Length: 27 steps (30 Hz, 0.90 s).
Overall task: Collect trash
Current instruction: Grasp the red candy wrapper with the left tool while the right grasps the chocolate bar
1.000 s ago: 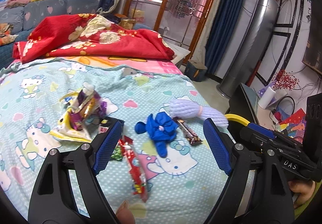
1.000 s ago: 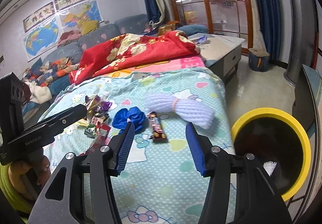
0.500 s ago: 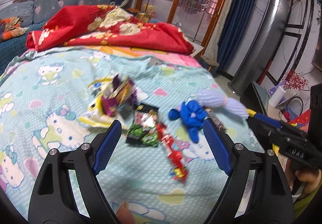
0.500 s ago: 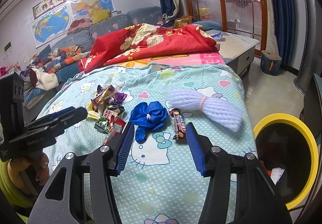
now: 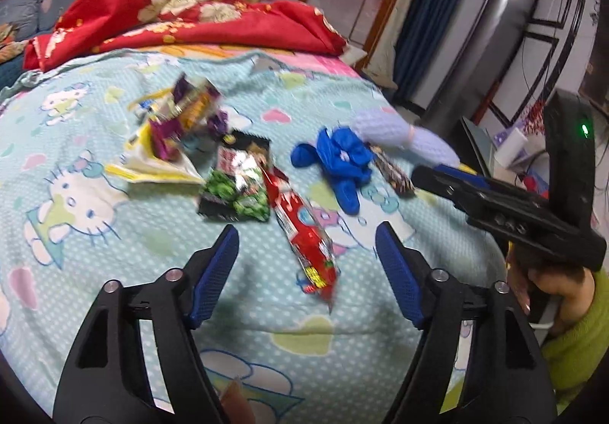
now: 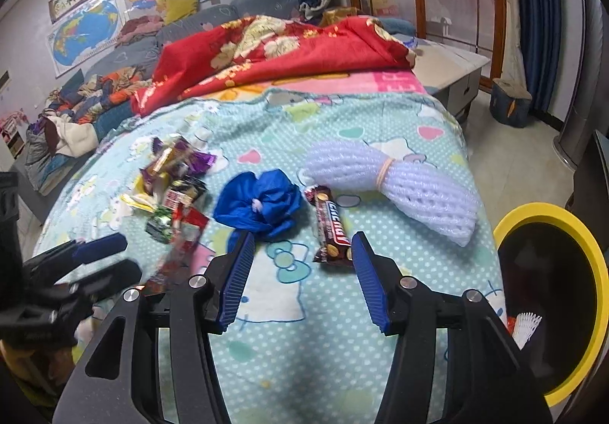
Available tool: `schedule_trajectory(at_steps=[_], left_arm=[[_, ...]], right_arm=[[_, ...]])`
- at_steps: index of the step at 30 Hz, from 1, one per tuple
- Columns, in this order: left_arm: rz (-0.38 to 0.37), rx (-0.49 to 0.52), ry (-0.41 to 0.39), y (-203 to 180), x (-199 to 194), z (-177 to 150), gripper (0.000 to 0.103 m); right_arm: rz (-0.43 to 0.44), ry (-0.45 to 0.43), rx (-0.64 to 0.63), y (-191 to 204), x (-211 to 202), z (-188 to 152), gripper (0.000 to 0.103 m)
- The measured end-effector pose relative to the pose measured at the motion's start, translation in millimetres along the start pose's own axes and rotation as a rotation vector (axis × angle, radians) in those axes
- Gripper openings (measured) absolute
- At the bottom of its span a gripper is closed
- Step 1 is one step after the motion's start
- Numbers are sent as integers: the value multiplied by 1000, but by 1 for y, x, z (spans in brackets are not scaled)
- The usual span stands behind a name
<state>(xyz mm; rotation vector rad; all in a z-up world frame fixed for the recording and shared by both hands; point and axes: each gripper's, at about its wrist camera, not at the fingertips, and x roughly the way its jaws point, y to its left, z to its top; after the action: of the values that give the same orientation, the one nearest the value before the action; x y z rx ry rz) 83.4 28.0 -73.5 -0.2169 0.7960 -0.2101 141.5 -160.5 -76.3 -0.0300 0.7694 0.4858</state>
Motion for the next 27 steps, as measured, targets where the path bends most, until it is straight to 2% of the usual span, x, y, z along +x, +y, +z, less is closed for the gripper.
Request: schedule_trajectory(at_steps=[10,11,13,15,20,27], left_arm=[[9,16,52,-6,15,-9,43],[9,15,57,-6,16,-10,40],[8,15,65,-5,18,-11,35],[10,13,73,-5,20,-13,29],[8,5,80,-1,20,-14,14],[6,29,64,-7,15,-16,8]], right_arm=[[-42,60,-4,-11,38,2,50],[-44,69,-3,-11,41,1,48],[-33,91,-3,-12,46,-3,36],[-41,83,-8,-12,45,-7,31],[-17,75,12,-14,36,-15,31],[26,87,48,-13,18,-25,30]])
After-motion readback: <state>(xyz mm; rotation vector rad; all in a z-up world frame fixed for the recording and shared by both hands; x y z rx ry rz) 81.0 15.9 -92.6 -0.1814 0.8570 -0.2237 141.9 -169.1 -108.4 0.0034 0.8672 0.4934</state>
